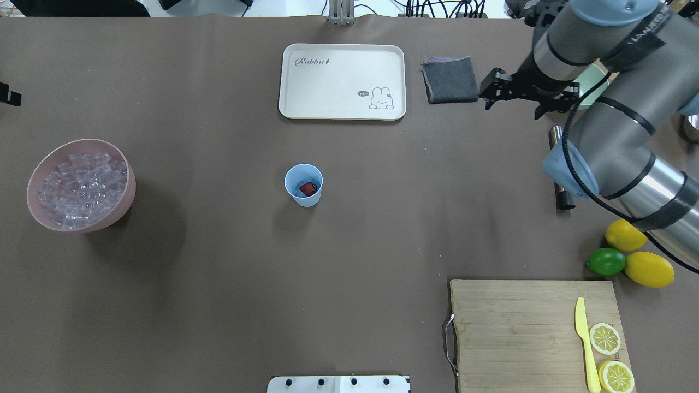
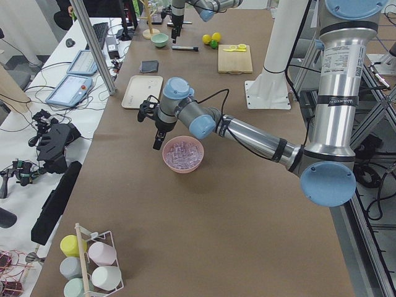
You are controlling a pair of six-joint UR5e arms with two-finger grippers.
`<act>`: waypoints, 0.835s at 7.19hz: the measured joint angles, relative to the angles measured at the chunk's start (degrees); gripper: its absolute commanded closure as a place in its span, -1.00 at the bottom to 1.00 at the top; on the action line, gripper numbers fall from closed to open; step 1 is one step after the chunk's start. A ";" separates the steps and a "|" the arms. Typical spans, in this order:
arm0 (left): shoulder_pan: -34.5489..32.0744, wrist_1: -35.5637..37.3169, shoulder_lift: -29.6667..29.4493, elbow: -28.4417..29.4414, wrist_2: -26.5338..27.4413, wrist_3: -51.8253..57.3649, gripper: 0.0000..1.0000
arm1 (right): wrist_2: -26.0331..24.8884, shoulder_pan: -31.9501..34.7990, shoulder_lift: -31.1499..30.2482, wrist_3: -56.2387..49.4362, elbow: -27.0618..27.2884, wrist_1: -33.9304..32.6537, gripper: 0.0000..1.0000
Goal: Mash ice and strawberries in cup
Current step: 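Move the right gripper back toward the steel muddler, then lower the right gripper over the steel muddler to grasp it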
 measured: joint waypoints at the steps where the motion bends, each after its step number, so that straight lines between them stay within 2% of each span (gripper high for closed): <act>1: 0.04 -0.04 -0.57 0.07 0.11 0.03 -0.95 | 0.43 2.26 -2.66 -2.80 -2.90 3.84 -0.98; 4: 0.72 -0.04 -2.01 0.14 0.48 0.04 -0.95 | 1.00 4.63 -5.05 -11.61 -14.18 14.54 -0.98; 6: 1.93 0.01 -2.53 0.20 2.15 0.04 -0.95 | 1.87 3.87 -5.67 -13.23 -20.23 21.96 -0.98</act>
